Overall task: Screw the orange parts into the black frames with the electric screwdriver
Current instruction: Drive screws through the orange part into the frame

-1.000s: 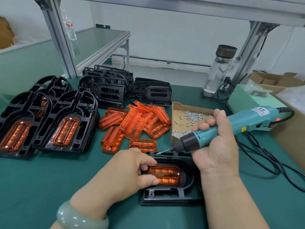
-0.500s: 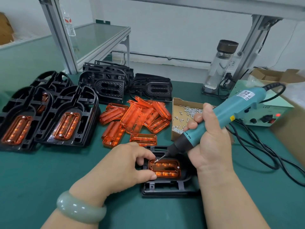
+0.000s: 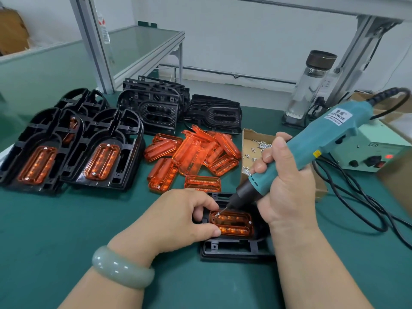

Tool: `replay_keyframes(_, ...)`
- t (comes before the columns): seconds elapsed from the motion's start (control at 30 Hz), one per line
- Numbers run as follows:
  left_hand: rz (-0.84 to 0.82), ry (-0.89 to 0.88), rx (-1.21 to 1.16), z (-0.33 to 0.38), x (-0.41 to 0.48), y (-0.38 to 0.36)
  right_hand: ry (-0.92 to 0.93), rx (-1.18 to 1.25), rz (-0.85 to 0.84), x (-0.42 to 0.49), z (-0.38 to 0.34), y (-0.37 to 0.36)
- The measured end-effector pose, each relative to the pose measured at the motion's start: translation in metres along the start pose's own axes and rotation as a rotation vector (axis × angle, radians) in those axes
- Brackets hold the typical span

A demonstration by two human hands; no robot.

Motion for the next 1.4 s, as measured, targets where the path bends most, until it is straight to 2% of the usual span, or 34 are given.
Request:
replay_keyframes(0.67,-0.009,0.01,0.032,-0.001,0.001,0.0,-0.015,-0.061,-0.131,-0.003,0.0,-0.01)
replay_keyframes(1.17,-0.023,0.012,0.028,0.004,0.001,0.001,-0.022,-0.119,-0.517,-0.008,0.001,-0.04)
replay_keyframes(1.4,-0.029,-0.032,0.052,0.005,0.002,0.0,-0.024,-0.111,-0.517,-0.01,0.003,-0.041)
Point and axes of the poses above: each hand's wrist, its own x-axis towards the middle knuckle, its own y-axis out of the back of the hand, z = x × y, the point moved 3 cm from there along x, towards the middle knuckle, and after that the axes turned 4 degrees about -z, right-handed, at the moved point
